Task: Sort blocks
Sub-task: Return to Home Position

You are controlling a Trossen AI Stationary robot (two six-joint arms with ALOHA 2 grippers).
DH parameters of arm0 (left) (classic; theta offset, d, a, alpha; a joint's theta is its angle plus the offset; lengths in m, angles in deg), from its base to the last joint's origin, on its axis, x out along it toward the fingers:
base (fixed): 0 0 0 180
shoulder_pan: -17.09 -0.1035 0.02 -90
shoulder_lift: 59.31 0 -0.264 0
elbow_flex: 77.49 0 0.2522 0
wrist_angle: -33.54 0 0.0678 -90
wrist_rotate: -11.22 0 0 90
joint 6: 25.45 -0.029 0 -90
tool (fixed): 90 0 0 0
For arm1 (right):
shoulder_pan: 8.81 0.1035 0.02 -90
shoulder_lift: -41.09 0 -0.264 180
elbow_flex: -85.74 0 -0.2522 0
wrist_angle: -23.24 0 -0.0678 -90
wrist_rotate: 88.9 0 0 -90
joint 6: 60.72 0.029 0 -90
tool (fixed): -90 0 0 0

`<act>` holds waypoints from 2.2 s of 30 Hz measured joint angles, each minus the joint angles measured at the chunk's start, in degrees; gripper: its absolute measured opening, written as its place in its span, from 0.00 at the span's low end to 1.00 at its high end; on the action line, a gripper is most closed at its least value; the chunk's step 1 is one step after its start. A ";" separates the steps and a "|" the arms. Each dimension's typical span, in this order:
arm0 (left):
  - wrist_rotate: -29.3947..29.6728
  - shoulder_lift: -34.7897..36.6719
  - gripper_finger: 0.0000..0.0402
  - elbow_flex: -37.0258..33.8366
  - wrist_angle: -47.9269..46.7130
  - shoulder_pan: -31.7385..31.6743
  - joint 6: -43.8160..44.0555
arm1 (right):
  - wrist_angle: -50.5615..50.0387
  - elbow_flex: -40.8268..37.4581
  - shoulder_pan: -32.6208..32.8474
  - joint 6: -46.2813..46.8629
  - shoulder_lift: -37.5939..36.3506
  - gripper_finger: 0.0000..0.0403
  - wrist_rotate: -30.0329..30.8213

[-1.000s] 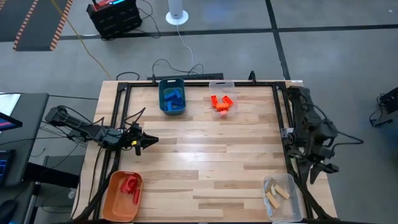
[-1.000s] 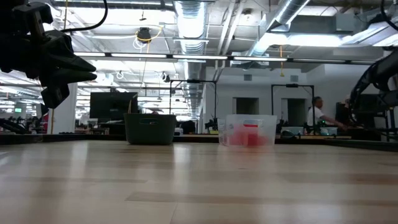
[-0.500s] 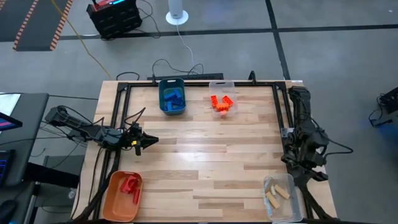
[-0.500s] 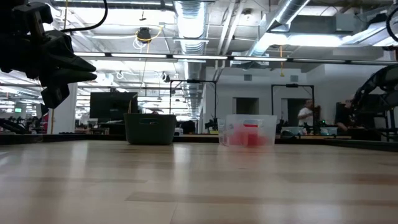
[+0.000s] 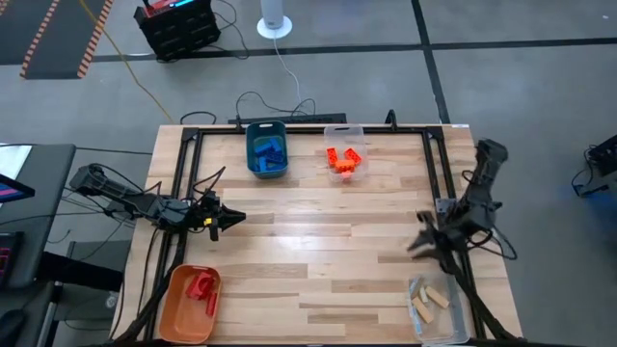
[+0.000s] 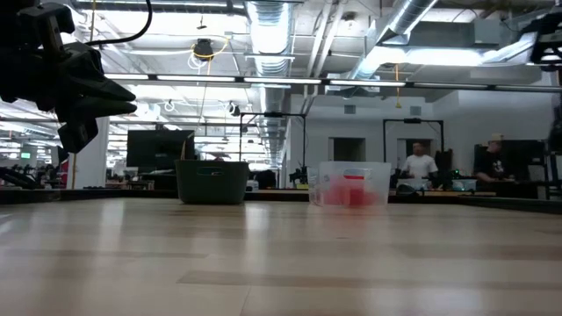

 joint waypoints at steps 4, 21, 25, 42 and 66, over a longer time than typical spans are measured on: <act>-0.02 0.00 0.15 0.00 0.00 0.02 0.01 | 0.05 -0.02 -10.88 -7.44 -0.02 0.24 0.16; -0.01 -0.01 0.15 0.00 0.00 0.02 0.02 | -0.28 -0.07 -48.03 -12.10 0.00 0.24 0.14; -0.02 0.00 0.15 0.00 0.00 0.02 0.02 | -0.34 -0.09 -56.06 -12.10 0.00 0.24 0.16; -0.02 0.00 0.15 0.00 0.00 0.01 0.01 | -1.94 -0.15 -69.97 2.20 -2.15 0.24 -18.53; -0.02 -0.01 0.15 0.00 -0.07 0.02 0.00 | -1.72 0.38 -75.69 14.96 -1.62 0.24 -17.61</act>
